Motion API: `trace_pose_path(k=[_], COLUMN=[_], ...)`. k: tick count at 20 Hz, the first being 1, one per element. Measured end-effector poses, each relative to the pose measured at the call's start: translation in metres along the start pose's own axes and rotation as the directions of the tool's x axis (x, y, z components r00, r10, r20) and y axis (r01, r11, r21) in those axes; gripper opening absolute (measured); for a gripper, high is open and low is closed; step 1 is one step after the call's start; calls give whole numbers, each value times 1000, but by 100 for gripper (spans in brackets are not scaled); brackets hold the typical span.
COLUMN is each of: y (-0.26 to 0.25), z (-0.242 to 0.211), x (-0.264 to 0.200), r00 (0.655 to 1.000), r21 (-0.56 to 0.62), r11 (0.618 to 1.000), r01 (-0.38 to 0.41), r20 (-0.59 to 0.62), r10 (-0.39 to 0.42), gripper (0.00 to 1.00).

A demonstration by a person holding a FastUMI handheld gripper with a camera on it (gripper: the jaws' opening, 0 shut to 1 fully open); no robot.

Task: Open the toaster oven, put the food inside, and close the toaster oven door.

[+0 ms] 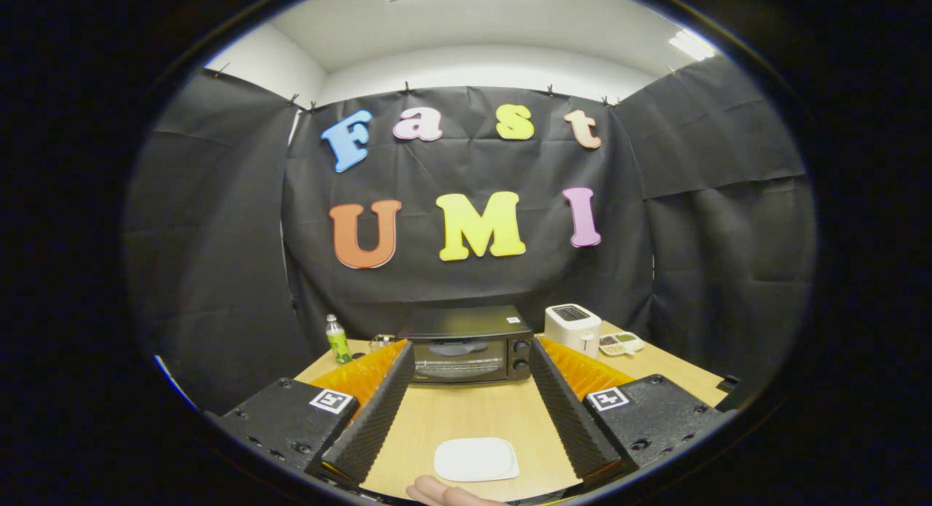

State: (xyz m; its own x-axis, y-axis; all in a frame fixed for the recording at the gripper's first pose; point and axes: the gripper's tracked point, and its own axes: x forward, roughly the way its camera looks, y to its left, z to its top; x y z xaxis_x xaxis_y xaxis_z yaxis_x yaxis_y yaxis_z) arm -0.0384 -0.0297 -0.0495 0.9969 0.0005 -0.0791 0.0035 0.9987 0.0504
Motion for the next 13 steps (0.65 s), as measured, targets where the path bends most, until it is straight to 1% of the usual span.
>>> trace_pose_path(k=[5, 13], y=[6, 5], z=[-4, -7], x=[-10, -10], r00=[1000, 1000], r21=[-32, -28], r11=[999, 999], r01=[-19, -16], r20=[-2, -7], r10=[19, 16], gripper=[100, 100])
